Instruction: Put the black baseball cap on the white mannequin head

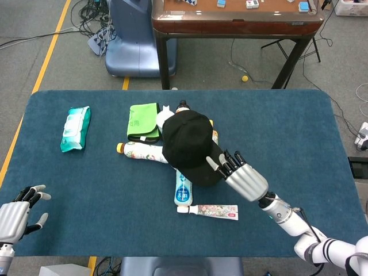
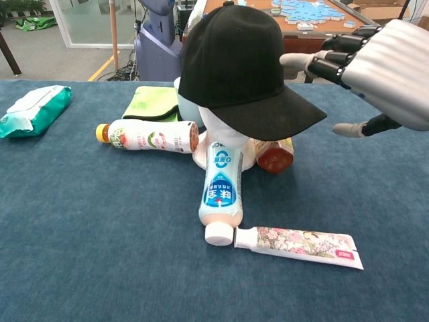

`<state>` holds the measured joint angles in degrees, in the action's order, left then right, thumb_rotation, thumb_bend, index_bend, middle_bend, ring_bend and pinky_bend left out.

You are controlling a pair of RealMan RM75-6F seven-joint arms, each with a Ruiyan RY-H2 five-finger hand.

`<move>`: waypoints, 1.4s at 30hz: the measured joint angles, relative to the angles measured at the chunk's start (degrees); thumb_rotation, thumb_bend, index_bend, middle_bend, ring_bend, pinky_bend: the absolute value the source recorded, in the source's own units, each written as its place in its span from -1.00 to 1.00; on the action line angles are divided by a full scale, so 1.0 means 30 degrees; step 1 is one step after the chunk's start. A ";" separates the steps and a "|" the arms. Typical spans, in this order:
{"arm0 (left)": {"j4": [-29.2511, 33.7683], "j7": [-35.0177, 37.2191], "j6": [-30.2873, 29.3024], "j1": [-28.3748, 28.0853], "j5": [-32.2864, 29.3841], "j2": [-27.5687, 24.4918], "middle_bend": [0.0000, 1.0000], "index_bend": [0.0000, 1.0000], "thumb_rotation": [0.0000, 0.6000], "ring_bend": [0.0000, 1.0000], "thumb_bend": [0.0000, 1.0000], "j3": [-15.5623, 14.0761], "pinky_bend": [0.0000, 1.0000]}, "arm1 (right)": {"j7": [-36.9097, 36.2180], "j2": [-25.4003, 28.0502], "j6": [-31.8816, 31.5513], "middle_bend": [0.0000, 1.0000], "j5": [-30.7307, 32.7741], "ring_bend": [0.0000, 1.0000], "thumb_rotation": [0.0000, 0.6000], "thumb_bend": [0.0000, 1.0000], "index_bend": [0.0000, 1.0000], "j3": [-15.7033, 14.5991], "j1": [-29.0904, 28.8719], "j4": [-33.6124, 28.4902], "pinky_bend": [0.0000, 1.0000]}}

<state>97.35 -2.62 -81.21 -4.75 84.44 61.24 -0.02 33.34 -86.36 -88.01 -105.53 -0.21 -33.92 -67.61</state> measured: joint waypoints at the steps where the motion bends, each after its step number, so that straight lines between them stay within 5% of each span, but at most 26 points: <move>1: 0.0006 -0.0028 -0.0004 -0.0003 0.0017 0.0003 -0.57 -0.26 1.00 -0.70 -0.39 -0.0003 -0.24 | 0.0158 0.0265 0.0043 -0.36 0.0037 -0.53 1.00 -1.00 -1.00 -0.0039 0.0127 -0.0338 -0.23; 19: 0.0192 -0.0270 -0.0314 -0.0061 0.0536 -0.0059 -0.57 -0.26 1.00 -0.70 -0.39 0.0017 -0.24 | 0.3502 0.7347 -0.0001 -0.43 0.2622 -0.57 1.00 -1.00 -1.00 -0.0658 0.4359 -0.7519 -0.26; 27: 0.0224 -0.0133 -0.0436 -0.0314 0.0969 -0.0363 -0.57 -0.25 1.00 -0.70 -0.39 0.0196 -0.21 | 0.0977 0.9008 -0.0783 -0.42 0.3686 -0.57 1.00 -1.00 -0.96 -0.0815 0.6100 -0.7651 -0.26; 42: -0.0657 0.0529 -0.1123 -0.0571 0.1587 -0.1254 -0.55 -0.23 1.00 -0.70 -0.39 0.0581 -0.19 | -0.3648 0.9525 -0.2912 -0.42 0.6680 -0.57 1.00 -0.85 -0.66 -0.0359 1.0023 -0.6799 -0.26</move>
<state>95.38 -1.04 -84.58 -6.47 89.20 57.48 1.72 22.40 -57.79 -96.74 -85.48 -1.29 -3.85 -88.01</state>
